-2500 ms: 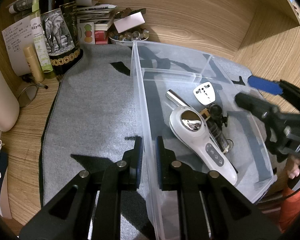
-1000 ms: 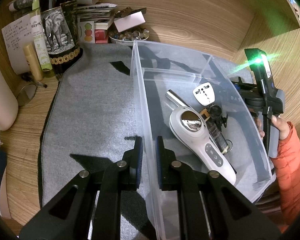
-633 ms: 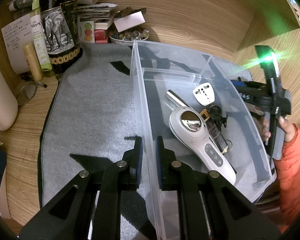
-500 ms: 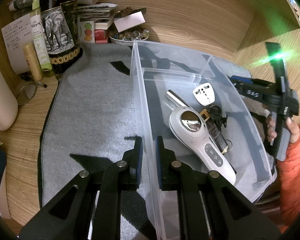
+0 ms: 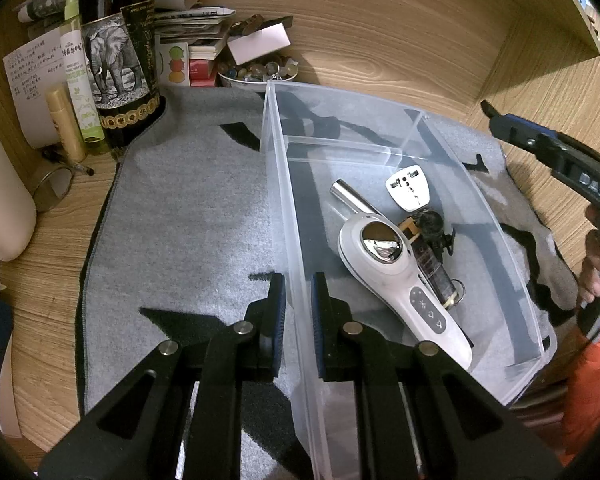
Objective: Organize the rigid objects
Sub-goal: 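Drop the black USB dongle into the clear box and open the right tool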
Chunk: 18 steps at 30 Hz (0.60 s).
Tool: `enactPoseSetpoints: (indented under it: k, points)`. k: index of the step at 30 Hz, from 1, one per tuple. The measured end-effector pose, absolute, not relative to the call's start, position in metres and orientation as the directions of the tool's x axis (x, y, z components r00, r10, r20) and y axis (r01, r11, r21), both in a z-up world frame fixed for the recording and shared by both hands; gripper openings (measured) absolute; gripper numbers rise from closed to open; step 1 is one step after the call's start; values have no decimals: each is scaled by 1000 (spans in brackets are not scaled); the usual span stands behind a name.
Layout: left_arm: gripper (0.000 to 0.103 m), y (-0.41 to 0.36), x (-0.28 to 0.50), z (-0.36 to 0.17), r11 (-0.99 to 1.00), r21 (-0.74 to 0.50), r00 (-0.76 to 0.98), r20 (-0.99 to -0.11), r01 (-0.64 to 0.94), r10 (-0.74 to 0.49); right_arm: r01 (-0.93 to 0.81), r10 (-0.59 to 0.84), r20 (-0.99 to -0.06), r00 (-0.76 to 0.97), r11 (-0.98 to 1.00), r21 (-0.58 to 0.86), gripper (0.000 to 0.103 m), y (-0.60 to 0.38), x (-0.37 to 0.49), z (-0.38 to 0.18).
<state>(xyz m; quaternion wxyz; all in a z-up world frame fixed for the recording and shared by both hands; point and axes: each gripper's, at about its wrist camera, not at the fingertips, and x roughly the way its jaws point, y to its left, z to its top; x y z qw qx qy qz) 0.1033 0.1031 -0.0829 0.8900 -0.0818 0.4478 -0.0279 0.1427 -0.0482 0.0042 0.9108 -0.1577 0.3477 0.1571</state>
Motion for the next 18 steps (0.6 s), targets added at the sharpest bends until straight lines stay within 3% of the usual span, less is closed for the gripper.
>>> enactPoseSetpoints:
  k: [8,18]
  points:
    - [11,104,104,-83,985,-173,598,-792,-24,-124,-462,221,-685,695,867,-189,32,-26,122,3]
    - [11,104,103,-83,985,-172,598,-792,-24,-124,-542,217,-770,600,818,-191,32,0,115,-35]
